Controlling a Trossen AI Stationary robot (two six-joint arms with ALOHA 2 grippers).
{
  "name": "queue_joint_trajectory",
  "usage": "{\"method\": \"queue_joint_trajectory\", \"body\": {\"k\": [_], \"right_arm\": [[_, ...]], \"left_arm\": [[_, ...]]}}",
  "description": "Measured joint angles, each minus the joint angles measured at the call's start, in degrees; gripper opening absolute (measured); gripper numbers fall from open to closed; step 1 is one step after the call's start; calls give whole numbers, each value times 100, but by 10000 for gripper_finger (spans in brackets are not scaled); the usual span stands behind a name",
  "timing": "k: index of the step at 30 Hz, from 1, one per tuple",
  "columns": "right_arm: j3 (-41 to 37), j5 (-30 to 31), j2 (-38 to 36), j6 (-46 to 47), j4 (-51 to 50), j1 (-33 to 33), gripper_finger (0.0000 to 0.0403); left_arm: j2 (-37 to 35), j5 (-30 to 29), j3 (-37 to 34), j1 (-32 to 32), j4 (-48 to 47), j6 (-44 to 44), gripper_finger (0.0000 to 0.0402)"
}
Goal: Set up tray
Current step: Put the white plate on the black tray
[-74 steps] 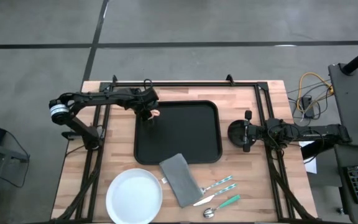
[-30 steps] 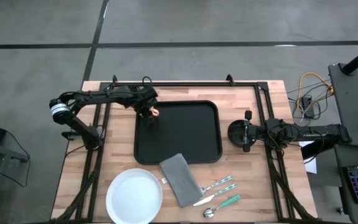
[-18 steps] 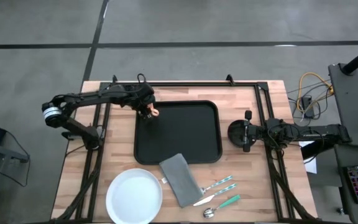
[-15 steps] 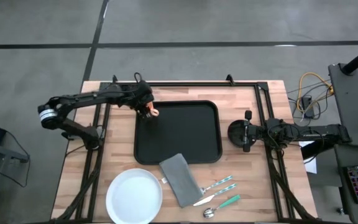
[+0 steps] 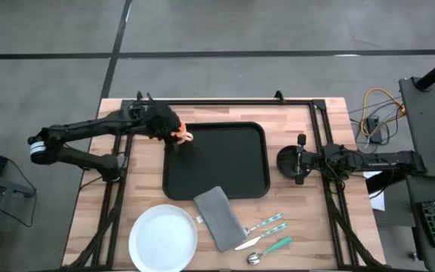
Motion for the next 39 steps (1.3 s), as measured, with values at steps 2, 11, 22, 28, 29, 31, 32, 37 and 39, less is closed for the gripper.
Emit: {"method": "queue_joint_trajectory", "body": {"k": [2,11,22,28,29,31,32,37,39], "right_arm": [[-1,-1,1,0,0,0,123],[-1,-1,-1,0,0,0,123],[1,1,1,0,0,0,123],[1,1,1,0,0,0,123],[-1,1,-1,0,0,2,123],[0,0,0,0,0,0,123],[0,0,1,0,0,2,123],[-1,1,1,0,0,0,123],[0,0,1,0,0,1,123]], "left_arm": [[0,1,-15,-274,7,-5,147],[190,-4,-37,-1480,12,-603,147],[464,-12,-40,-2635,29,-1280,147],[670,-35,-40,-3246,50,-1614,147],[719,-46,-40,-3354,72,-1681,147],[821,-45,-44,-3557,114,-1834,147],[875,-47,-44,-3661,144,-1886,147],[1186,-45,-44,-4182,277,-1907,147],[1331,-41,-44,-4337,280,-1901,147]]}}
